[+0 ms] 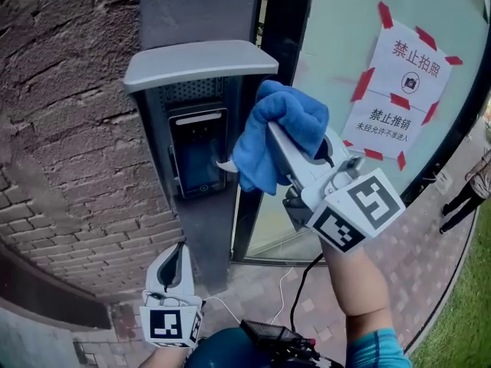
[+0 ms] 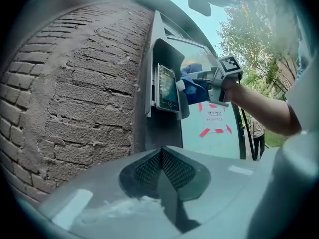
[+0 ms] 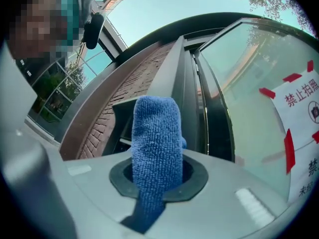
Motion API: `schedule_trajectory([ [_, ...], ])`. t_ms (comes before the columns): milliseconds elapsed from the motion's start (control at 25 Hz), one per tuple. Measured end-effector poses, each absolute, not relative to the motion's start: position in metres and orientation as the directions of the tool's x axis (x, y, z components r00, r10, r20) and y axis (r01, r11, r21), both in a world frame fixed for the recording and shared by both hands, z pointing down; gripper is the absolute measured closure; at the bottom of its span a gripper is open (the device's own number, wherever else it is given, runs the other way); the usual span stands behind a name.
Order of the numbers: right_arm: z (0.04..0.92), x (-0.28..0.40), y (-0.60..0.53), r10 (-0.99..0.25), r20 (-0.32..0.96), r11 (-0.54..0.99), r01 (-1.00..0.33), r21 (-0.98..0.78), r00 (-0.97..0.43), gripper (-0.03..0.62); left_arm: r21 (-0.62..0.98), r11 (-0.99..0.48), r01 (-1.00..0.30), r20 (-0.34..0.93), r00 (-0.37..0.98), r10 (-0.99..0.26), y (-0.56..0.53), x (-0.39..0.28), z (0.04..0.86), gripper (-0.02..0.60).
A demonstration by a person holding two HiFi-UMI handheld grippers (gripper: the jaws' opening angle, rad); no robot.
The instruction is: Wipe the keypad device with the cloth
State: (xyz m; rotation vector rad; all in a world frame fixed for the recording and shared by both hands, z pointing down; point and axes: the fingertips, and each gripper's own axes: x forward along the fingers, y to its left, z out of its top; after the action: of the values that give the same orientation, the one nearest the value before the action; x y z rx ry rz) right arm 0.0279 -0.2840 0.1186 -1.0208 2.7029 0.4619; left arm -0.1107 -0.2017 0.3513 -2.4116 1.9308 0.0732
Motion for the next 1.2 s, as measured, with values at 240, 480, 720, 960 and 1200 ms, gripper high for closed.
schedule_trajectory([
  [240,0.114,0.050,-0.277,-0.619,-0.346,0.697,-0.696,0.170,-0.705,0.546,-0.012,-0.248,-0.969,-0.057,0.248,-0.967,-0.198,-0.104,0.353,0.577],
  [480,0.219,0.051,-0.298,-0.692,-0.114,0.704,-0.702,0.109,-0.713,0.546,-0.019,-0.260,-0.965,-0.026,0.261,-0.965,-0.198,-0.098,0.363,0.577],
  [720,0.199,0.034,-0.295,-0.656,-0.134,0.732,-0.669,0.130,-0.743,0.548,-0.026,-0.261,-0.965,-0.014,0.261,-0.965,-0.193,-0.089,0.366,0.577],
  [960,0.122,0.029,-0.297,-0.651,-0.257,0.700,-0.696,0.161,-0.714,0.549,-0.027,-0.222,-0.975,-0.026,0.222,-0.975,-0.187,-0.105,0.363,0.577],
  [1200,0.057,0.033,-0.291,-0.634,-0.369,0.667,-0.722,0.185,-0.680,0.549,-0.028,-0.197,-0.980,-0.040,0.198,-0.979,-0.185,-0.118,0.357,0.577],
])
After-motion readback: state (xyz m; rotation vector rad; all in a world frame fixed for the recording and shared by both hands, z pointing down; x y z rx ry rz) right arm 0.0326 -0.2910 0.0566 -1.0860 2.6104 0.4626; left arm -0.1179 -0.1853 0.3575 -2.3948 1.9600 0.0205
